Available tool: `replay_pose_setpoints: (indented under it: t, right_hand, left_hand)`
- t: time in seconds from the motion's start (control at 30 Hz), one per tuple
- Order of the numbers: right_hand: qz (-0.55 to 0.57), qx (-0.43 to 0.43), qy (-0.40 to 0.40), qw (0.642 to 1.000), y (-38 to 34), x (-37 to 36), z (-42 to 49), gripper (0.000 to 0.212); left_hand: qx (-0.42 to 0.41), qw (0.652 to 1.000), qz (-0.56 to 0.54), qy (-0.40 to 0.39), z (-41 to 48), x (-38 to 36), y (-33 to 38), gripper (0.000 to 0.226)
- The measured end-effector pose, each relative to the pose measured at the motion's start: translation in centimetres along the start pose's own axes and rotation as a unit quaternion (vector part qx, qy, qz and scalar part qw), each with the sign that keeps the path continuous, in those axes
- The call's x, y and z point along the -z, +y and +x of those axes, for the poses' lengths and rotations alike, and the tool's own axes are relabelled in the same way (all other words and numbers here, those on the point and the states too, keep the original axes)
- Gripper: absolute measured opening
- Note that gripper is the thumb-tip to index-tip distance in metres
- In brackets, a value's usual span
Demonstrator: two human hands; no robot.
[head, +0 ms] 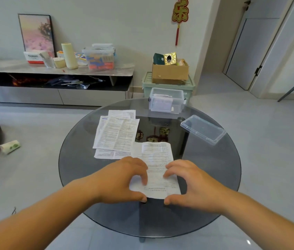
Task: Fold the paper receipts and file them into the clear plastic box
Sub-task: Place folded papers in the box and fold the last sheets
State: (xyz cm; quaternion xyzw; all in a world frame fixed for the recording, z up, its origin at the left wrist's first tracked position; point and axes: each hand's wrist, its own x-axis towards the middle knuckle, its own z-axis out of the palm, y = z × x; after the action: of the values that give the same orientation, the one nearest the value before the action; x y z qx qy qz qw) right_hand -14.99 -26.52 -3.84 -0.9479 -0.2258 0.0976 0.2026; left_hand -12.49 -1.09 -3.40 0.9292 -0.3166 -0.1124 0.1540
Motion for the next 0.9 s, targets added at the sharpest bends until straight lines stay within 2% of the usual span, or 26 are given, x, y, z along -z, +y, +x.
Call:
replay_pose_setpoints:
  t: [0.27, 0.4, 0.57, 0.63, 0.7, 0.77, 0.87, 0.9]
  right_hand:
    - [0.044, -0.027, 0.029, 0.998, -0.2, -0.1, -0.2, 0.053]
    - [0.045, -0.027, 0.055, 0.997, -0.2, -0.2, 0.4, 0.044]
    - [0.118, -0.048, 0.090, 0.988, 0.1, 0.0, 2.1, 0.021]
    - [0.137, -0.056, 0.108, 0.983, 0.1, 0.5, 2.9, 0.005]
    - [0.136, -0.065, 0.132, 0.980, 0.3, 0.9, 3.8, 0.016]
    - [0.139, -0.080, 0.150, 0.976, 0.5, 1.1, 4.7, 0.017]
    - [0.200, -0.119, 0.163, 0.959, 1.0, 0.9, 6.0, 0.012]
    - [0.221, -0.131, 0.167, 0.952, 1.1, 0.7, 6.3, 0.020]
  left_hand:
    - [0.053, 0.985, -0.160, 0.040, 0.2, 0.4, -0.3, 0.018]
    - [0.050, 0.977, -0.203, 0.050, 0.4, 0.8, -0.3, 0.013]
    - [0.076, 0.965, -0.238, 0.082, 1.4, 1.7, 0.0, 0.022]
    - [0.102, 0.960, -0.239, 0.107, 2.1, 1.8, -0.2, 0.028]
    - [0.125, 0.951, -0.256, 0.118, 2.7, 1.9, -0.3, 0.037]
    - [0.143, 0.948, -0.257, 0.118, 3.4, 1.9, -0.6, 0.039]
    - [0.159, 0.958, -0.194, 0.139, 4.3, 1.5, -1.3, 0.034]
    - [0.166, 0.958, -0.185, 0.145, 4.5, 1.3, -1.5, 0.040]
